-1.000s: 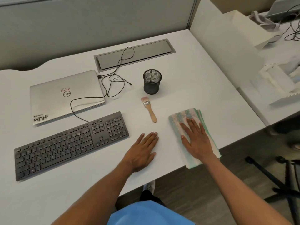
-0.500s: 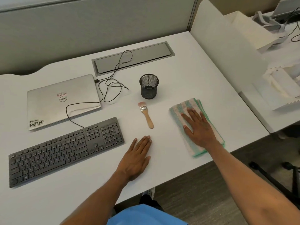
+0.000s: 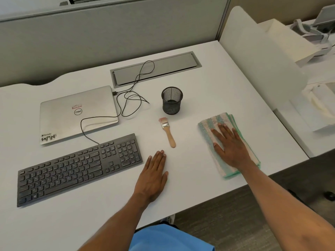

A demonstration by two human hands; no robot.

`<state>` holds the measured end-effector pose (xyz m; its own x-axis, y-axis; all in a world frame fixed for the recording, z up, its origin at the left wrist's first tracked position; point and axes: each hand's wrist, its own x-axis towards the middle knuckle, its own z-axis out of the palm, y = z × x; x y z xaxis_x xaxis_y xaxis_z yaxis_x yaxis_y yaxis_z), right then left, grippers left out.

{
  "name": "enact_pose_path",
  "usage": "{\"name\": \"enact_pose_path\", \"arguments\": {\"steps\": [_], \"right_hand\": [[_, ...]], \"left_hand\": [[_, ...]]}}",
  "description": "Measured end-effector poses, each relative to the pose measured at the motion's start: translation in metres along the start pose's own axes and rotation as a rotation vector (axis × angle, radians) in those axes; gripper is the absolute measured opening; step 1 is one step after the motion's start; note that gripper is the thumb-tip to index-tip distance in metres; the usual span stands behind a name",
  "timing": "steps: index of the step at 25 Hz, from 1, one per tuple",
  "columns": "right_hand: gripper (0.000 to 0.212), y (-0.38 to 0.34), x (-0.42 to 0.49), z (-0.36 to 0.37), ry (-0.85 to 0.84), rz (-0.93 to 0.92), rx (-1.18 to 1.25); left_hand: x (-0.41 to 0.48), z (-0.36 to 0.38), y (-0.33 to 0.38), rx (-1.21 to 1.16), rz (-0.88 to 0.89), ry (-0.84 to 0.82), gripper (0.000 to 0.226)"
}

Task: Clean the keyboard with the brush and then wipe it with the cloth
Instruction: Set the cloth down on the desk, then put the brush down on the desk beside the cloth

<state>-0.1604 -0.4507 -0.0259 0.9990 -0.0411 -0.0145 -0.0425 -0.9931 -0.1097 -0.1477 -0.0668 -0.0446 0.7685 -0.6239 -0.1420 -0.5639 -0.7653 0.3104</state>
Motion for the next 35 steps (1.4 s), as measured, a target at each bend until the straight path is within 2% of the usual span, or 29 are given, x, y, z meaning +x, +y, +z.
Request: {"name": "enact_pose_path", "arguments": {"steps": [4,10,14,17,20,24,29,31,35], "right_hand": [[0.061,-0.018,0.010,-0.003,0.118,-0.029,-0.012],[0.052,-0.107,0.047,0.001,0.323,-0.187,0.114],[0.050,-0.162,0.066,0.004,0.297,-0.162,0.140],[0.049,-0.186,0.074,0.008,0.212,-0.079,0.099],[0.042,-0.197,0.077,0.014,0.158,0.018,0.072],[0.026,-0.202,0.076,0.018,0.161,0.114,0.034],[0.016,-0.204,0.074,0.018,0.162,0.201,0.054],[0.010,-0.205,0.074,0.015,0.147,0.190,0.025],[0.009,-0.194,0.069,0.012,0.118,0.026,-0.113]], "left_hand": [[0.002,0.001,-0.001,-0.012,-0.013,-0.017,0.068],[0.009,0.000,0.002,-0.015,-0.016,0.029,0.068],[0.020,-0.001,-0.002,-0.042,-0.072,0.047,0.069],[0.030,-0.004,-0.005,-0.100,-0.140,0.064,0.069],[0.032,-0.002,-0.002,-0.095,-0.168,0.067,0.069],[0.031,0.000,-0.001,-0.077,-0.180,0.092,0.070],[0.032,0.000,0.000,-0.075,-0.174,0.095,0.071],[0.032,0.000,-0.001,-0.066,-0.170,0.103,0.071],[0.033,0.000,0.000,-0.064,-0.168,0.127,0.071]]}}
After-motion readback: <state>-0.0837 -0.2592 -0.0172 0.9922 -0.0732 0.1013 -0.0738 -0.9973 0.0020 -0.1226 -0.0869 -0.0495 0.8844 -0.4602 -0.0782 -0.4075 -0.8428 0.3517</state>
